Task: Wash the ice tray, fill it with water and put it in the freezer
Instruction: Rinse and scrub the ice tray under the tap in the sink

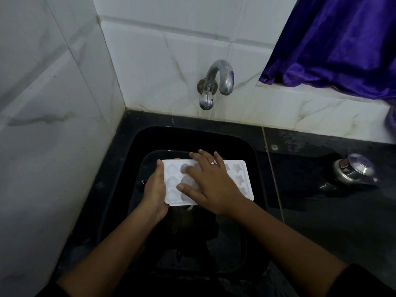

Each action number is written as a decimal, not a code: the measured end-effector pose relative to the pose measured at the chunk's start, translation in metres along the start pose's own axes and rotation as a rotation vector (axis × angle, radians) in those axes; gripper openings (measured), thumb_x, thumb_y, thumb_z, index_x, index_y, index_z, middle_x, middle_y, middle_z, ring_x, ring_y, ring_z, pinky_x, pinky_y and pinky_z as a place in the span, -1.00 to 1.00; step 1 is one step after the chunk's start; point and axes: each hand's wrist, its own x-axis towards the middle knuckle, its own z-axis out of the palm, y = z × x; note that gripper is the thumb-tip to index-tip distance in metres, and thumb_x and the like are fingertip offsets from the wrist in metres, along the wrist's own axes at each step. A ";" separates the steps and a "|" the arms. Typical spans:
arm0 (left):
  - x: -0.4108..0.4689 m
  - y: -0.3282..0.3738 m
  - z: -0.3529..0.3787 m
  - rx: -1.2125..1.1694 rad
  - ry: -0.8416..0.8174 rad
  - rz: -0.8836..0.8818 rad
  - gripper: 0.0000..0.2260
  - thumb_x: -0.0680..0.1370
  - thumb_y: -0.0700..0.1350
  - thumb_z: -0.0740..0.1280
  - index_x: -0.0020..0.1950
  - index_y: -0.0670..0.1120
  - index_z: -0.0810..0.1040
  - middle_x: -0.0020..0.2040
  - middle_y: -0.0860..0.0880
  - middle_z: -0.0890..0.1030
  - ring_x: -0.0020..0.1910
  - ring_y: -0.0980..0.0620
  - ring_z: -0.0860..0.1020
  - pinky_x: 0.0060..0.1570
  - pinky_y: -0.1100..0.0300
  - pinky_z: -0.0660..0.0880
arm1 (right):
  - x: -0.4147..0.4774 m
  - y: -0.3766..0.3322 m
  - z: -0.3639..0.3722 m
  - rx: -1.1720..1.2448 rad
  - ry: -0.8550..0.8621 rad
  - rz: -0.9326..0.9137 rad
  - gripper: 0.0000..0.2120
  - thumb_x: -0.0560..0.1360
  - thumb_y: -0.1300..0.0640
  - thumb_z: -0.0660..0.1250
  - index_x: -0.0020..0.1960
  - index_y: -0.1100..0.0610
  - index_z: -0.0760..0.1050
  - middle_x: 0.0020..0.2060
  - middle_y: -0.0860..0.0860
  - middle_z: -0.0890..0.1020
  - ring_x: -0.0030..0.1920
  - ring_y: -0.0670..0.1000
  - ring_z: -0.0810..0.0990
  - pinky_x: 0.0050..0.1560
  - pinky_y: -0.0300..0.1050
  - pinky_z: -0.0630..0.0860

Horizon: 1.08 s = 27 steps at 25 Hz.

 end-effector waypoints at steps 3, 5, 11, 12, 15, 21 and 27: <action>0.000 -0.003 0.000 0.038 -0.032 -0.010 -0.40 0.68 0.33 0.11 0.28 -0.12 0.66 0.13 -0.24 0.74 0.13 -0.28 0.72 0.25 -0.25 0.59 | 0.005 -0.003 -0.001 0.012 -0.002 0.057 -0.44 0.62 -0.39 -0.02 0.26 -0.10 0.58 0.57 0.10 0.34 0.62 0.13 0.14 0.60 0.29 -0.10; 0.000 -0.005 -0.003 0.031 -0.016 0.006 -0.42 0.68 0.32 0.12 0.24 -0.12 0.67 0.09 -0.23 0.75 0.08 -0.26 0.73 0.17 -0.20 0.63 | 0.007 -0.006 0.000 0.003 -0.008 0.025 -0.41 0.61 -0.40 -0.01 0.25 -0.06 0.60 0.56 0.11 0.35 0.62 0.14 0.15 0.60 0.30 -0.08; 0.003 -0.004 -0.006 0.001 -0.039 -0.003 -0.41 0.68 0.32 0.11 0.25 -0.14 0.66 0.10 -0.24 0.75 0.05 -0.25 0.74 0.16 -0.19 0.62 | 0.007 -0.001 -0.003 0.000 -0.028 0.001 -0.42 0.62 -0.40 -0.01 0.28 -0.08 0.59 0.55 0.13 0.37 0.61 0.16 0.16 0.61 0.29 -0.07; 0.003 -0.005 -0.006 0.005 -0.041 0.000 -0.41 0.69 0.31 0.11 0.23 -0.14 0.67 0.08 -0.24 0.75 0.02 -0.24 0.75 0.12 -0.17 0.64 | 0.007 -0.002 -0.001 -0.014 -0.049 -0.022 -0.41 0.62 -0.40 -0.01 0.30 -0.06 0.57 0.55 0.13 0.36 0.61 0.16 0.16 0.61 0.29 -0.06; 0.001 -0.006 -0.007 0.013 -0.058 -0.007 -0.42 0.69 0.31 0.10 0.26 -0.13 0.66 0.11 -0.24 0.75 0.10 -0.26 0.73 0.14 -0.15 0.63 | 0.009 0.000 -0.003 -0.030 -0.067 -0.002 -0.46 0.63 -0.38 0.01 0.31 -0.11 0.58 0.56 0.13 0.35 0.62 0.17 0.14 0.61 0.30 -0.07; 0.009 -0.009 -0.012 0.010 -0.028 -0.017 -0.38 0.67 0.35 0.12 0.32 -0.12 0.64 0.16 -0.25 0.73 0.17 -0.31 0.69 0.31 -0.29 0.55 | 0.009 0.003 -0.003 -0.059 -0.101 -0.041 -0.40 0.63 -0.38 -0.03 0.35 -0.07 0.56 0.52 0.14 0.38 0.59 0.19 0.21 0.60 0.30 0.00; 0.013 -0.009 -0.015 0.015 -0.022 -0.009 -0.39 0.67 0.36 0.11 0.31 -0.10 0.65 0.15 -0.23 0.74 0.16 -0.29 0.70 0.30 -0.30 0.55 | 0.006 0.006 -0.001 -0.065 -0.103 -0.056 -0.42 0.64 -0.37 -0.02 0.38 -0.07 0.53 0.54 0.15 0.36 0.60 0.20 0.19 0.60 0.29 0.01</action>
